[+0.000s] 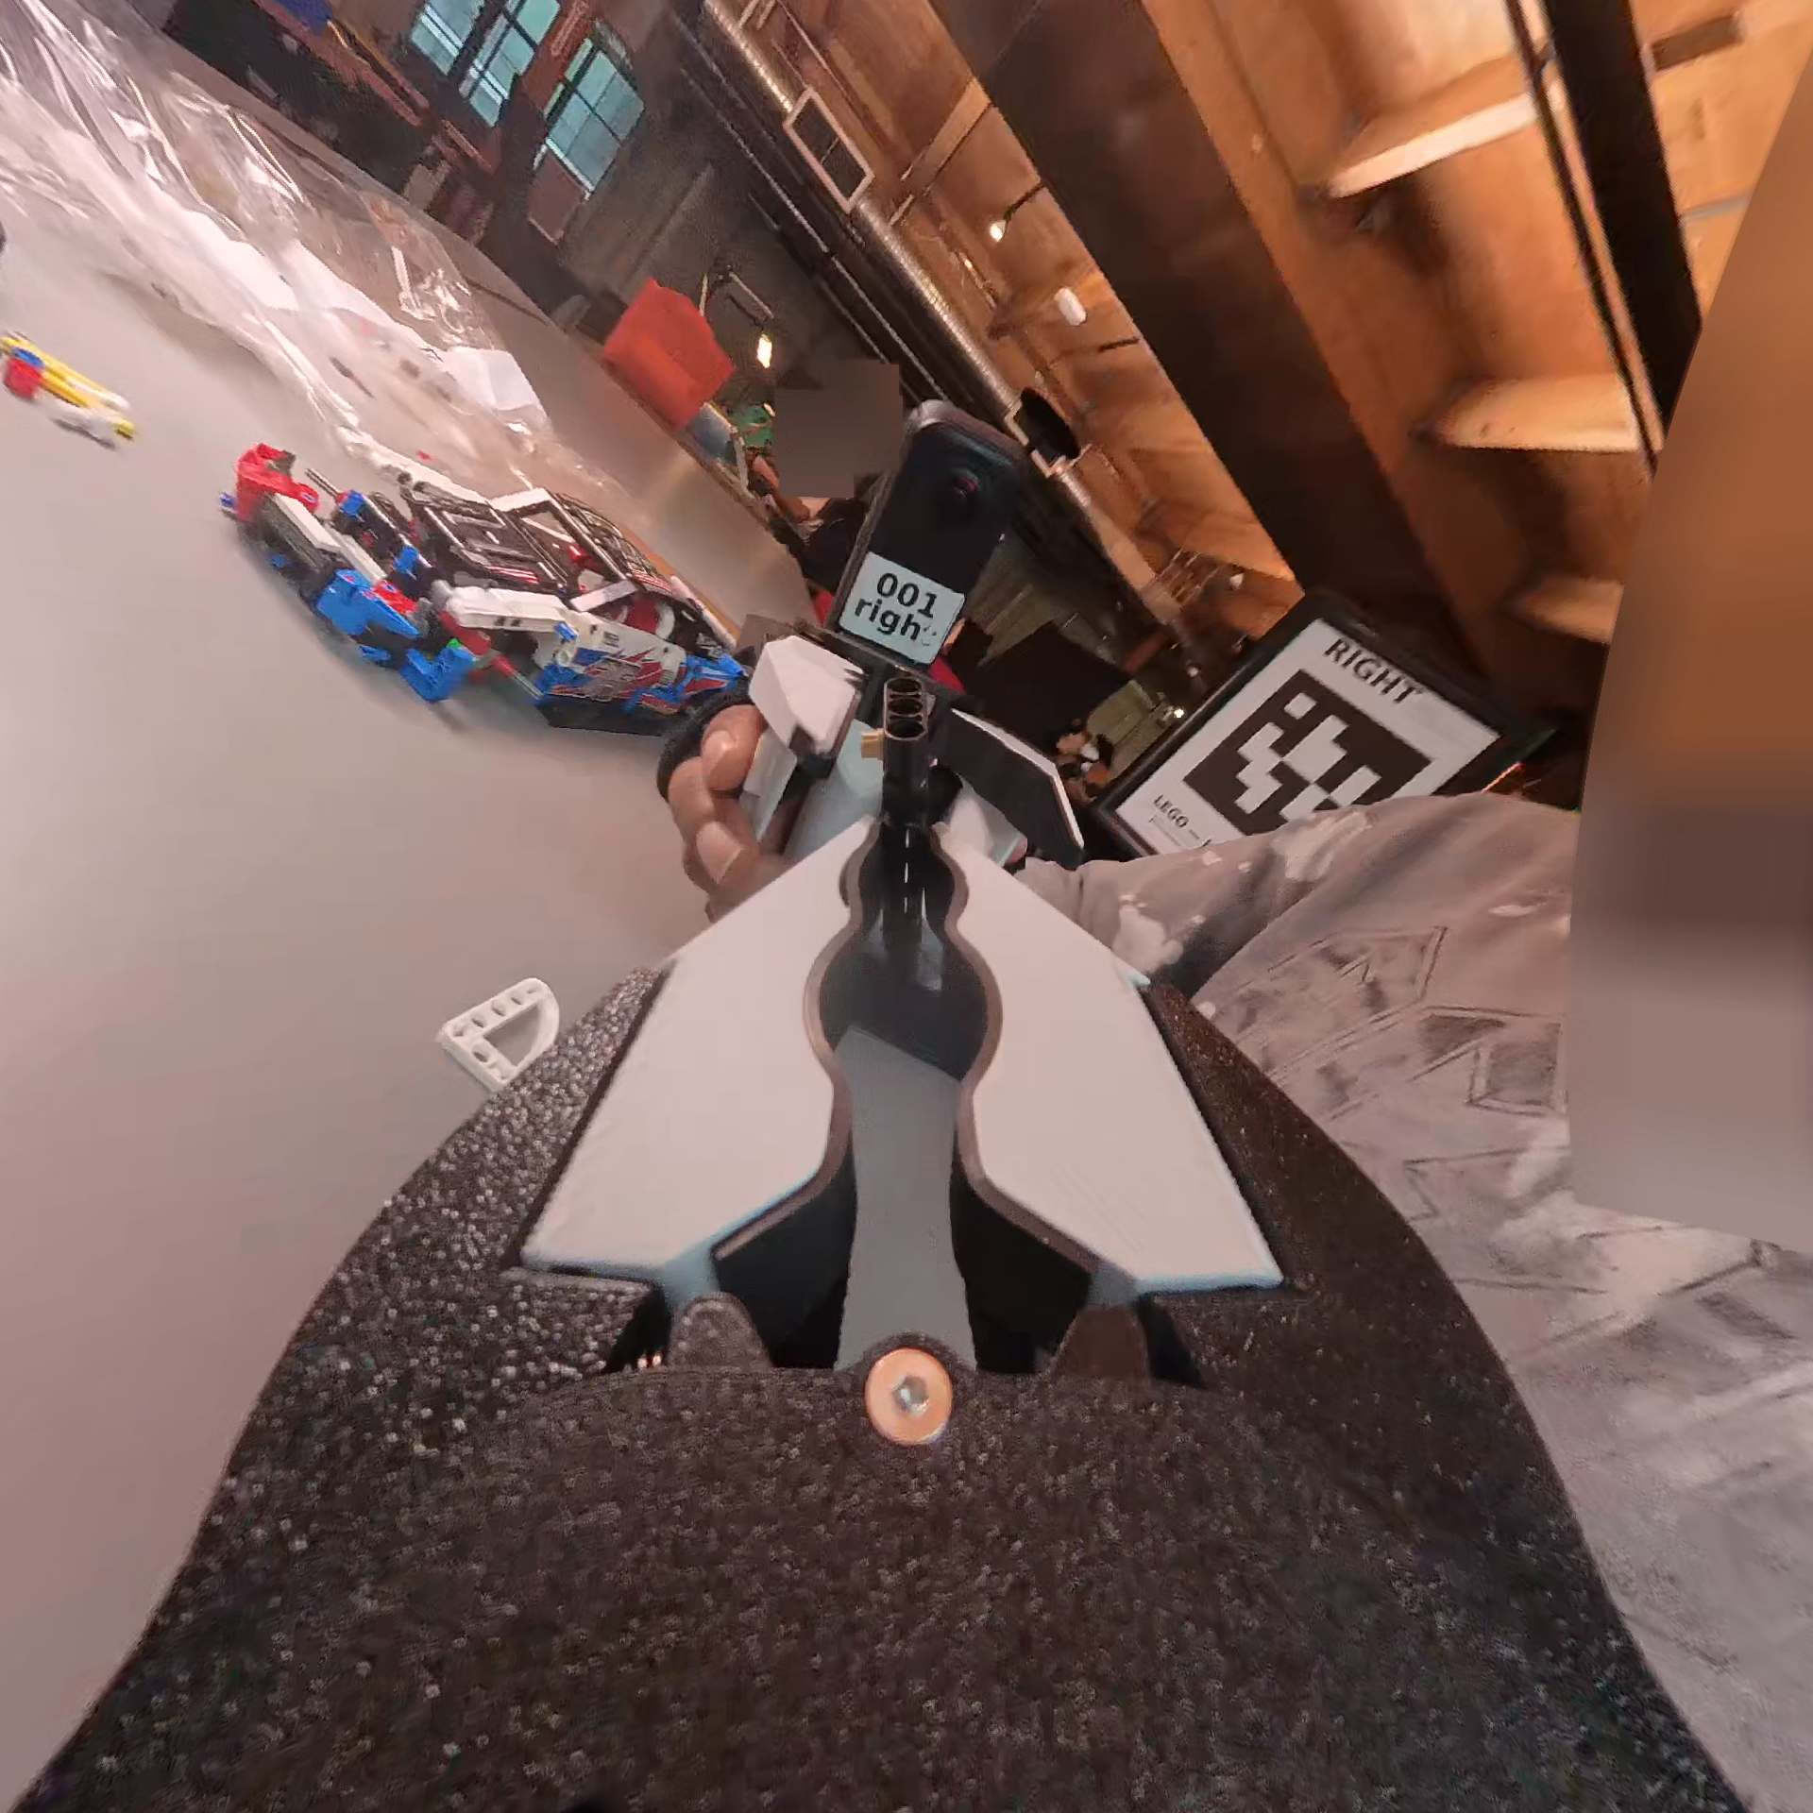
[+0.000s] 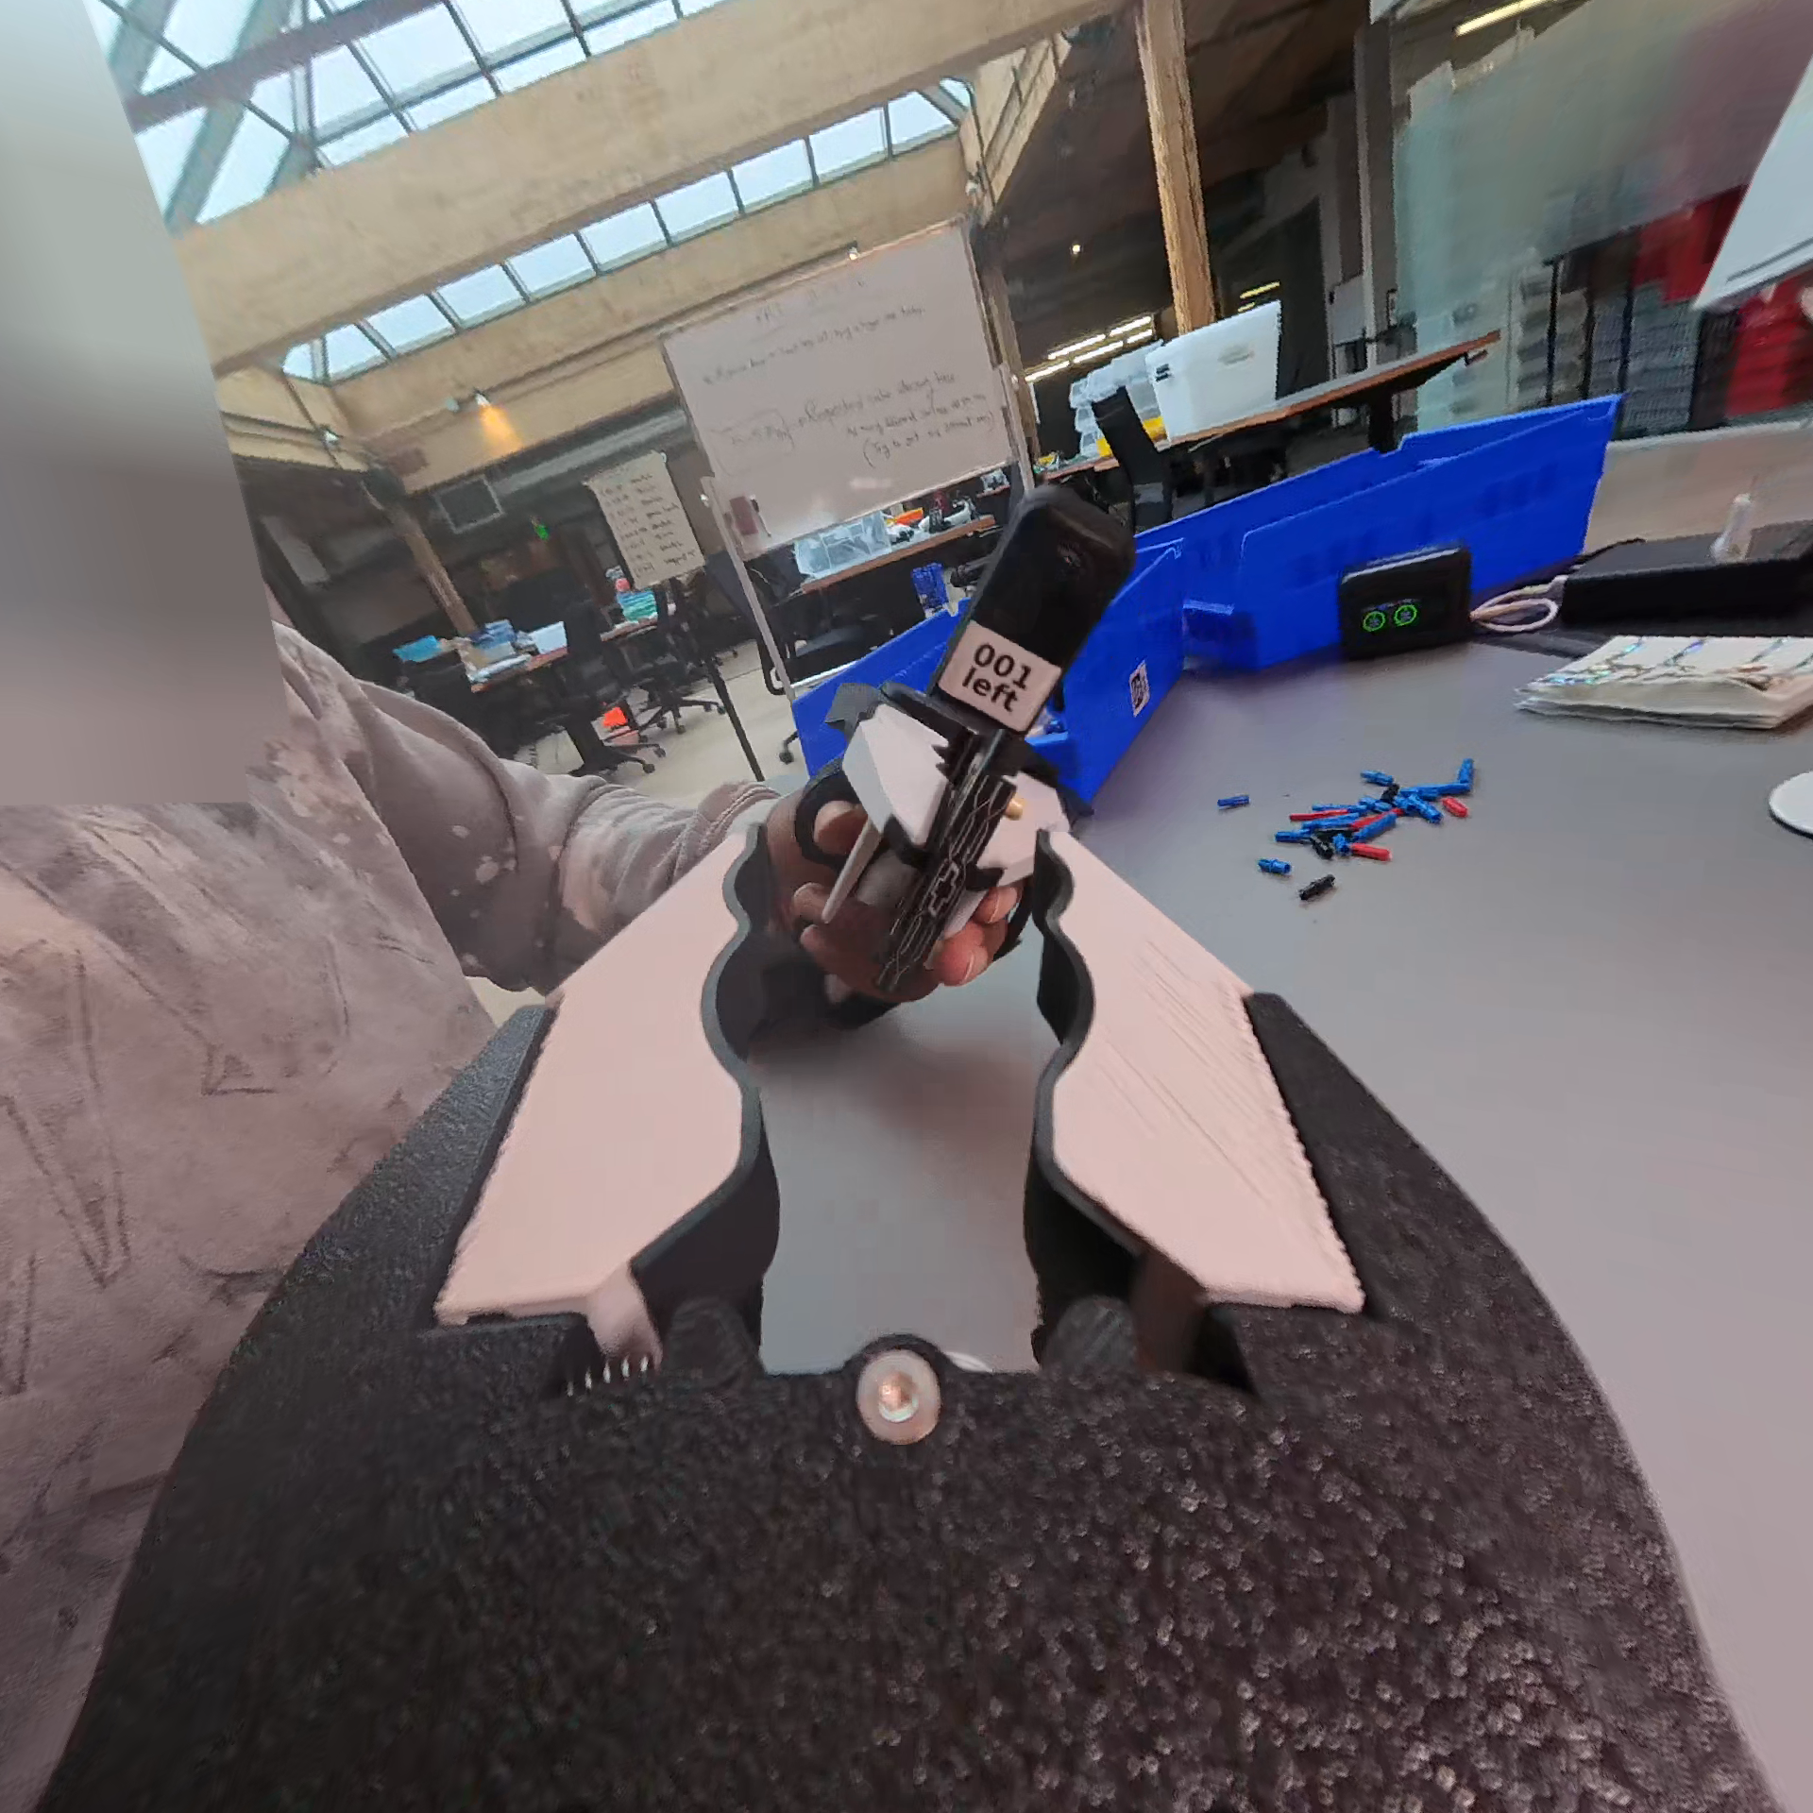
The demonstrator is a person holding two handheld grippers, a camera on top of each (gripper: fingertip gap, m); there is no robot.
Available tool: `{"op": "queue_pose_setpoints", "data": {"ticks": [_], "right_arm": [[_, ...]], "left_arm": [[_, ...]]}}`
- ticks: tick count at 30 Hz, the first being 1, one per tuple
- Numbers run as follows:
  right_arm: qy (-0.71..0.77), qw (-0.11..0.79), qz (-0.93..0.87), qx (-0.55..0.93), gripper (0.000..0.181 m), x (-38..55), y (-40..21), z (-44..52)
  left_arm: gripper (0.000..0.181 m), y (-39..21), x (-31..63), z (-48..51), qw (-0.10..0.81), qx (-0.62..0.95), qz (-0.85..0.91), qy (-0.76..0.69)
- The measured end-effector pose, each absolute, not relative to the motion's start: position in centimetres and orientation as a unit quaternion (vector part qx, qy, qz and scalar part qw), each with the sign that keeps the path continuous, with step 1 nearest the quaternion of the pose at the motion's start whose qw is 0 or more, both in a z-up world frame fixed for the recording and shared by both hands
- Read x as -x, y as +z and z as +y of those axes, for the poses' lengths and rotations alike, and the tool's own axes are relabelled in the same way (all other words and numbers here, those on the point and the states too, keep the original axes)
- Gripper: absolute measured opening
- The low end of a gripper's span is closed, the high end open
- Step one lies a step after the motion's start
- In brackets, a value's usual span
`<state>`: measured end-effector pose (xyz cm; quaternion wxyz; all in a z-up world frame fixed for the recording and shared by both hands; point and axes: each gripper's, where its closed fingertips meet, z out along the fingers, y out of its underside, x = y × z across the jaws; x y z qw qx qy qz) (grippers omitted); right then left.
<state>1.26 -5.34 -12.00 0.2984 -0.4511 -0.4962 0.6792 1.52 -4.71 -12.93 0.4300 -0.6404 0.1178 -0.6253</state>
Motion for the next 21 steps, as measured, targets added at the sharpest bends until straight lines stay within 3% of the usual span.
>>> {"op": "queue_pose_setpoints", "data": {"ticks": [1,6,13,16,21], "right_arm": [[0.684,0.278,-0.493,0.461,0.050,-1.3,-12.2,-5.2],[0.683,0.257,-0.484,0.483,0.008,-1.0,-13.1,-4.7],[0.681,0.269,-0.495,0.468,0.006,-1.6,-11.9,-4.5],[0.689,0.333,-0.425,0.483,0.006,-4.1,-9.6,0.6],[0.633,0.341,-0.462,0.519,0.007,-2.7,-11.9,0.2]], "left_arm": [[0.004,-12.9,-1.4,-4.7,0.439,0.646,0.130,-0.610],[0.004,-13.7,-1.9,-5.1,0.455,0.676,0.177,-0.551],[0.004,-12.2,-1.4,-4.9,0.501,0.672,0.191,-0.511],[0.004,-10.1,4.0,-4.0,0.558,0.650,0.129,-0.499],[0.004,-11.4,4.4,-3.3,0.555,0.686,0.139,-0.451]]}}
